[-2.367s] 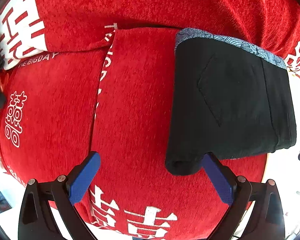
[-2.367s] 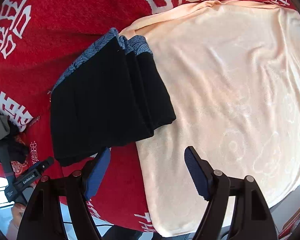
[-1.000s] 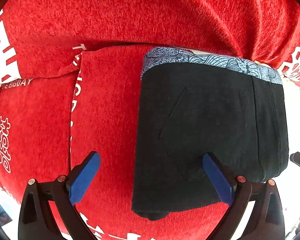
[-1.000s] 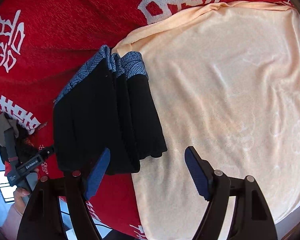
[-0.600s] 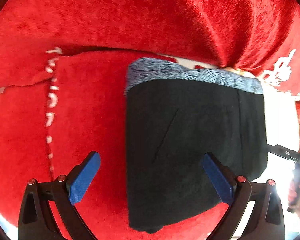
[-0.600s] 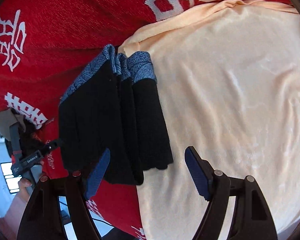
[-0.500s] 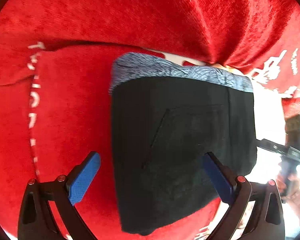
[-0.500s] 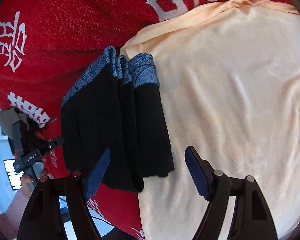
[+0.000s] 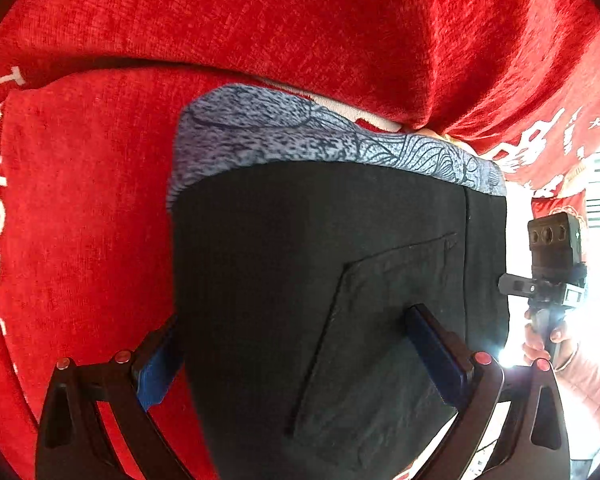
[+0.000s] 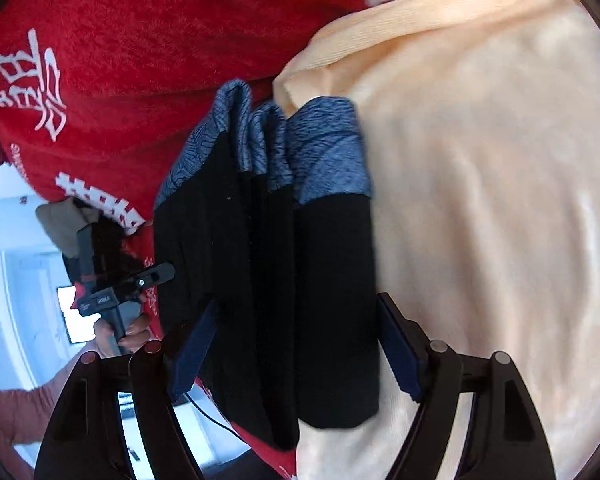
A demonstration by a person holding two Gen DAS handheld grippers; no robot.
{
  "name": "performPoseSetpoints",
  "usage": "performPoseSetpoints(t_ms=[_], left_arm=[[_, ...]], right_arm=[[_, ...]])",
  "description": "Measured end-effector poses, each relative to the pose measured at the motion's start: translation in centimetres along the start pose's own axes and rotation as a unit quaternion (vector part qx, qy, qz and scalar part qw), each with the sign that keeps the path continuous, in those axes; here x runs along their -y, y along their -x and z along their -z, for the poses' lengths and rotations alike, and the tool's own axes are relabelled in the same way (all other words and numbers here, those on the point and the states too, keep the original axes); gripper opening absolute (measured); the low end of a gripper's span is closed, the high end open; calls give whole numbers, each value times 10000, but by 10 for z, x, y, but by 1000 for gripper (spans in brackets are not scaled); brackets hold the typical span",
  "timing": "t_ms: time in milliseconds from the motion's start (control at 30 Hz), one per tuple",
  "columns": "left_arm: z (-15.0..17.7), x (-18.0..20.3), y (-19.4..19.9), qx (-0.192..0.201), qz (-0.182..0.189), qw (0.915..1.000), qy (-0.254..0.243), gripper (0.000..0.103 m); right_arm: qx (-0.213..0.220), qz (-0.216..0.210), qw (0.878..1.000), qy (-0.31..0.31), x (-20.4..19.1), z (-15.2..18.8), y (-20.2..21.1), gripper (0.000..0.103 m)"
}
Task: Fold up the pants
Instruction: 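Grasp the bundle edge with the right tool and lift it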
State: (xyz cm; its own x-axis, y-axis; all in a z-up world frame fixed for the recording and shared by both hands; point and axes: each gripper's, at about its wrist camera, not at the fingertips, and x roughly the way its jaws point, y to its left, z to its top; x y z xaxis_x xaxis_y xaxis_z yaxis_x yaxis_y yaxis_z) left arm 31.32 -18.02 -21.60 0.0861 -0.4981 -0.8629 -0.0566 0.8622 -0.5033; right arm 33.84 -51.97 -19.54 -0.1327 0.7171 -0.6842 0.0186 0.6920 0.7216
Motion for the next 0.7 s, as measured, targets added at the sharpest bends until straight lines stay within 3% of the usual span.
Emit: performPoseSetpoints(t_ms=[167, 200, 333, 400, 500, 700], left_arm=[[0, 3, -2, -19, -84, 9997, 208, 102], [2, 6, -1, 13, -68, 9998, 179, 91], [9, 28, 16, 322, -142, 9993, -91, 63], [14, 32, 28, 433, -128, 9990, -62, 58], [24, 36, 49, 545, -135, 9983, -131, 56], [58, 41, 91, 578, -293, 9977, -186, 56]], right_arm=[[-6, -45, 9998, -197, 3, -7, -8, 78], [5, -7, 9996, -282, 5, -7, -7, 75], [-17, 281, 9993, -242, -2, -6, -1, 57], [24, 289, 9993, -228, -11, -5, 1, 48], [114, 112, 9996, -245, -19, 1, 12, 42], [63, -210, 9992, -326, -42, 24, 25, 40]])
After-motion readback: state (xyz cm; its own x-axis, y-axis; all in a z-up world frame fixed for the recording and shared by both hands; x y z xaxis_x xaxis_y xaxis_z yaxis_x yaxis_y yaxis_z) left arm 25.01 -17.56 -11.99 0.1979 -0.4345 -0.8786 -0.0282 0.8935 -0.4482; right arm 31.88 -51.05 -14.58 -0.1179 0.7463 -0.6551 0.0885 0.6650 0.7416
